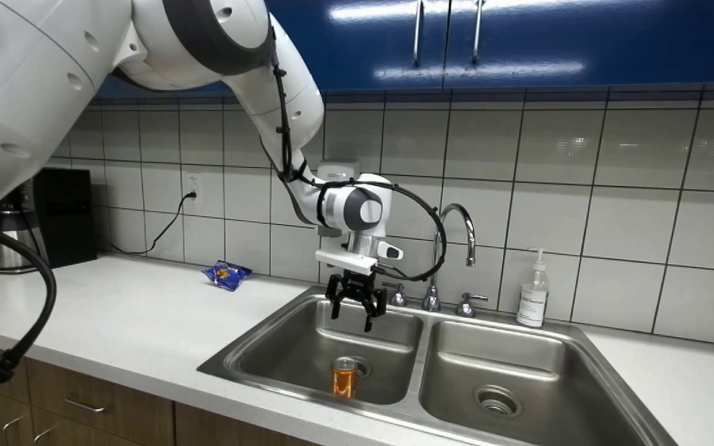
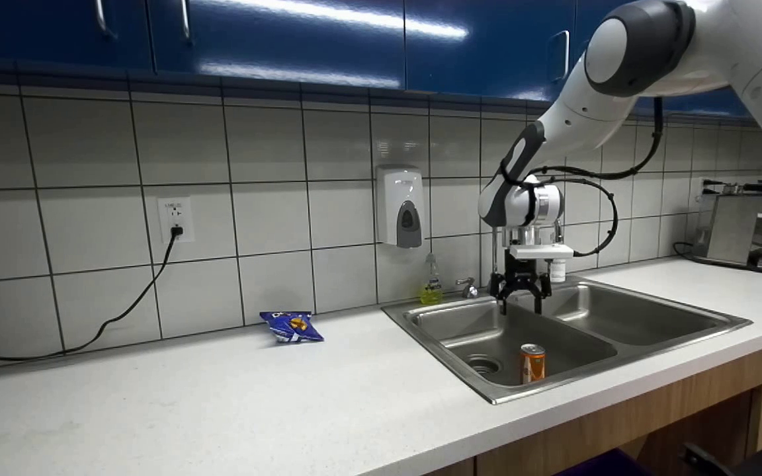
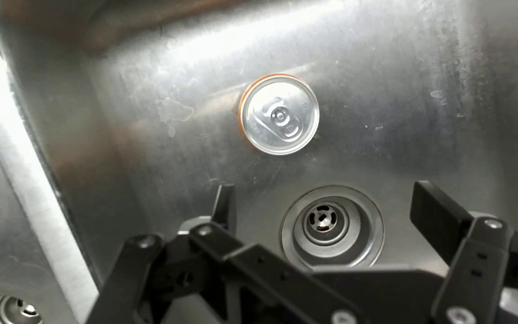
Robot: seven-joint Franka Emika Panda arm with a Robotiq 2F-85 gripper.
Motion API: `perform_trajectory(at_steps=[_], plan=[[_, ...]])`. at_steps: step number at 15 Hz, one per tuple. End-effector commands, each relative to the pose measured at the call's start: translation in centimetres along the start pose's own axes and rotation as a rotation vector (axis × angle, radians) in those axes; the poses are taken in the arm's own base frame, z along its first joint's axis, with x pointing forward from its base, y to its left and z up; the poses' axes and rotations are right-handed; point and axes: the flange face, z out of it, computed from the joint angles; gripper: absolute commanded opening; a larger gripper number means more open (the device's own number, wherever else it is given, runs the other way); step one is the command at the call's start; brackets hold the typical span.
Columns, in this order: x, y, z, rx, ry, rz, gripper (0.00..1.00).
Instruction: Place the can of fanta in the left sink
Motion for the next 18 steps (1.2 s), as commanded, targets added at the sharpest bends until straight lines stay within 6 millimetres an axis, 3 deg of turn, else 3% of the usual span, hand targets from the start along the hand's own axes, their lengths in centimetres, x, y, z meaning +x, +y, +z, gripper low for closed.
perform_trajectory(at_steps=[1,7,13,18], plan=[[-2.0,-0.4,-2.8,-0.003,-0.036,-0.077,1.00],[-6.2,-1.8,-5.7,-0.033,-0.066,-0.137,1.00],[-12.3,-3.4,-7.2,-0.036,-0.120,-0.171,1.00],[-17.7,-3.5,-8.2,-0.035,-0.166,-0.176,1.00]])
